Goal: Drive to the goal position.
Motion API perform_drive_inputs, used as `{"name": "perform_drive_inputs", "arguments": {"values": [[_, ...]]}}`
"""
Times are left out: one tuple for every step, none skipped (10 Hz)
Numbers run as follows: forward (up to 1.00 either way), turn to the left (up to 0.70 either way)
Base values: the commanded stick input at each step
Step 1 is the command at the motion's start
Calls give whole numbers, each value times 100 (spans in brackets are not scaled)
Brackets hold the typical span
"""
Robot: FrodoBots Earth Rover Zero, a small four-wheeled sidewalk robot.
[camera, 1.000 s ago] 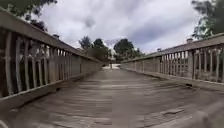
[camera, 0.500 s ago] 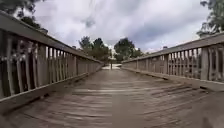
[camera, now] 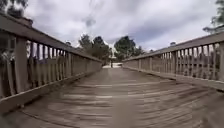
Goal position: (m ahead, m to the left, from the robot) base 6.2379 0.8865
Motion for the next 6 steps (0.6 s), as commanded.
{"name": "perform_drive_inputs", "arguments": {"values": [[85, 0], [85, 0], [85, 0], [85, 0], [85, 0], [85, 0]]}}
